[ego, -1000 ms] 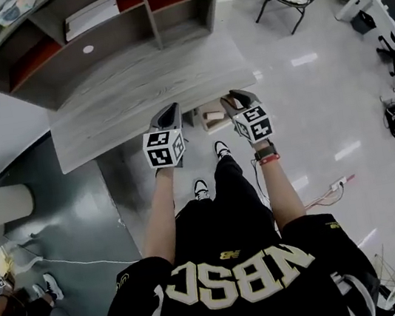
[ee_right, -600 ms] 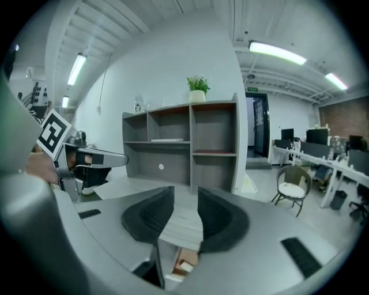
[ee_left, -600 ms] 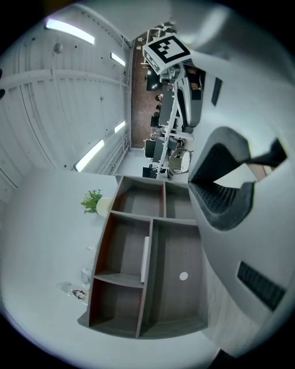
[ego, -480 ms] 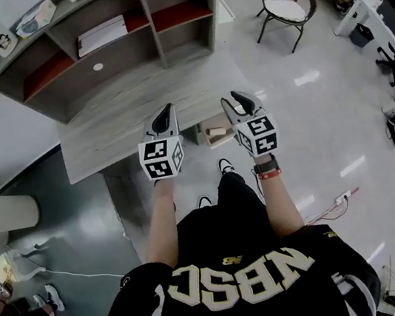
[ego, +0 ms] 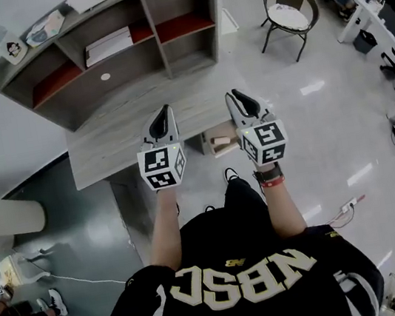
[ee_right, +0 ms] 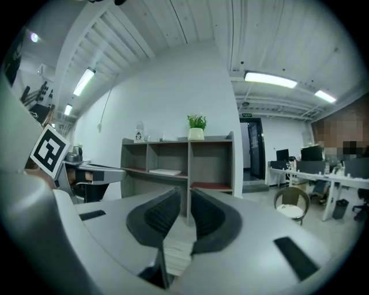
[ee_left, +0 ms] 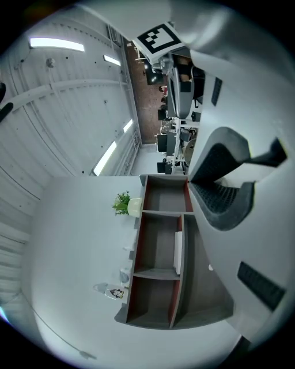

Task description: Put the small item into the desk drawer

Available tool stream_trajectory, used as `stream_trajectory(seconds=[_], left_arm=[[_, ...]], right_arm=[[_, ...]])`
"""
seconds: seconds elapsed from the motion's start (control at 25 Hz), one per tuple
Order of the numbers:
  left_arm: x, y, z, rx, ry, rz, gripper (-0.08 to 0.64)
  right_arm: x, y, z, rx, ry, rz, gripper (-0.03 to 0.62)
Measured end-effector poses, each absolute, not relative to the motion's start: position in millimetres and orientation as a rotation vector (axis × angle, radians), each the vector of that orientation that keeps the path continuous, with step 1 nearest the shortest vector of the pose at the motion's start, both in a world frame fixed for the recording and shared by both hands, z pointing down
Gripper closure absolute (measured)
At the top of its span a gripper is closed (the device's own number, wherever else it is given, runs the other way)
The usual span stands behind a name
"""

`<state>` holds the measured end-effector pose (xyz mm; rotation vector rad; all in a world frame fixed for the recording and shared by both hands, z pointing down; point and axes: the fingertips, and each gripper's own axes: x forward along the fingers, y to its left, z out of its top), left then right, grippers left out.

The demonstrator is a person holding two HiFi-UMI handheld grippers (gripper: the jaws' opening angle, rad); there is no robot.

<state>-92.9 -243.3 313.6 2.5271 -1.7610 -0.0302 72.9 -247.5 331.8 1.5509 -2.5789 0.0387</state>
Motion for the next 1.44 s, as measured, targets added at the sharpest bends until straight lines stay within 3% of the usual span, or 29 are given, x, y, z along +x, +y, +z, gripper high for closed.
stream_trajectory(seconds=[0.36,1.44], left_arm=[[-93.4,-237.7,293.3,2.546,-1.775,-0.087,0.552],[-76.3,-229.9,275.8,2.616,-1.689,-0.202,0.552]], right_arm=[[74.4,-242.0,301.0,1.636,-2.618,-0.006,0.583],[69.5,-238.5,289.8,1.599,-2.697,-0.023,0.584]])
